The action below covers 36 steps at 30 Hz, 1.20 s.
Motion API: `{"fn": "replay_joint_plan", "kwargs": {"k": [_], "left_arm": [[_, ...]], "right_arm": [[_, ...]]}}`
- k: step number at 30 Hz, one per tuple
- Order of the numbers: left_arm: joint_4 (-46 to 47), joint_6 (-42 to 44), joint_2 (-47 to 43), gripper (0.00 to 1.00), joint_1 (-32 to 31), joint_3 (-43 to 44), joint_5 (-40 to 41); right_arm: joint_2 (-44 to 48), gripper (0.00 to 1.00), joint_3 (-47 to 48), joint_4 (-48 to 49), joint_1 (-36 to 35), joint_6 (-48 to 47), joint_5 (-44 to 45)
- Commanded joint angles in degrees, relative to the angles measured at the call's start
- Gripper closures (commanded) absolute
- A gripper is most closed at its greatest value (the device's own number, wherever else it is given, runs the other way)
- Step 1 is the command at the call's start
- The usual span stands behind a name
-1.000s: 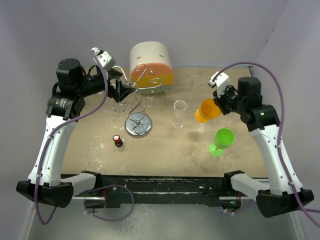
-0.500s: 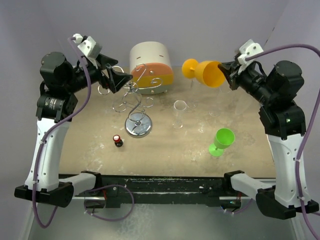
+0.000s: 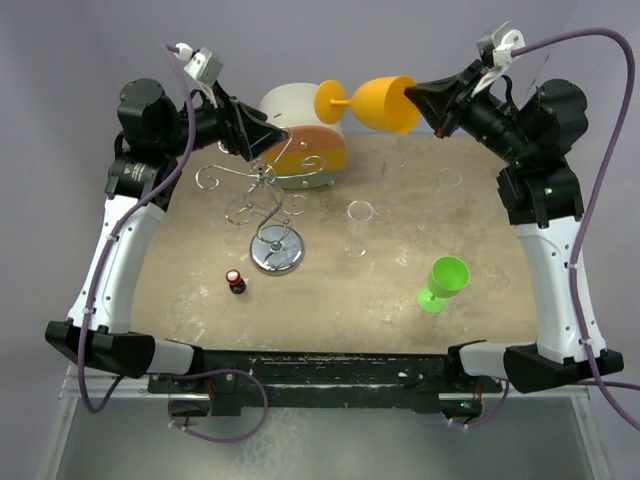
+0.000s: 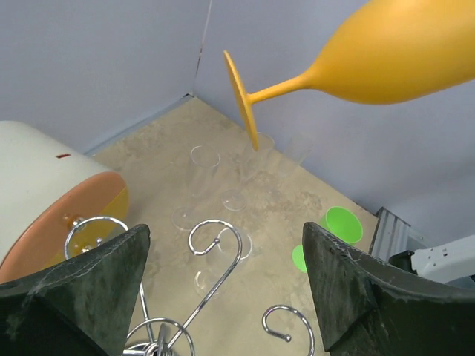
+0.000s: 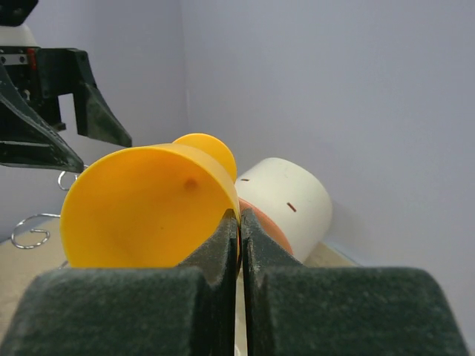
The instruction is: Place the wine glass upside down on the wine glass rack
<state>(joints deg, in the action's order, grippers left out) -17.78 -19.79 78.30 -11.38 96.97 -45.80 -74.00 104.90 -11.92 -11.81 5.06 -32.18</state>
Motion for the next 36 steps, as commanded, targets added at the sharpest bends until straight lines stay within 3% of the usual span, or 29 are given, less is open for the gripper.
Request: {"fn": "replay_joint_plan", "kwargs": {"k": [1,5,15,27,34,36], "left_arm": [[7.6,-5.6,1.1,0.15,-1.9,3.4,-0.5],[9.0,-7.5,4.1,0.17,-3.4,5.5,0.0],[9.3,-7.2,8.3,0.35,-7.0,8.2,0.5],[7.8,-5.2,10.3,0.68,-8.2,11.1,1.3],[7.4,-4.5,10.0,0.99,-8.3,11.1,1.7],[6.9,-3.9,9.5,1.0,-8.3,11.1,2.3]], "right_arm": [[0.2,1.0,2.6,7.1,-0.6,6.1,-3.1],[-1.1,1.0,2.5,8.1,-0.9,7.4,-4.2],[-1.6,1.0,0.7,9.1,-2.1,7.1,-3.9],[-1.7,1.0,-0.8,8.9,-2.9,5.4,-3.3],[-1.7,1.0,-1.9,9.3,-3.2,4.8,-3.4],[-1.5,1.0,-2.3,9.4,-3.2,4.4,-4.1]]}}
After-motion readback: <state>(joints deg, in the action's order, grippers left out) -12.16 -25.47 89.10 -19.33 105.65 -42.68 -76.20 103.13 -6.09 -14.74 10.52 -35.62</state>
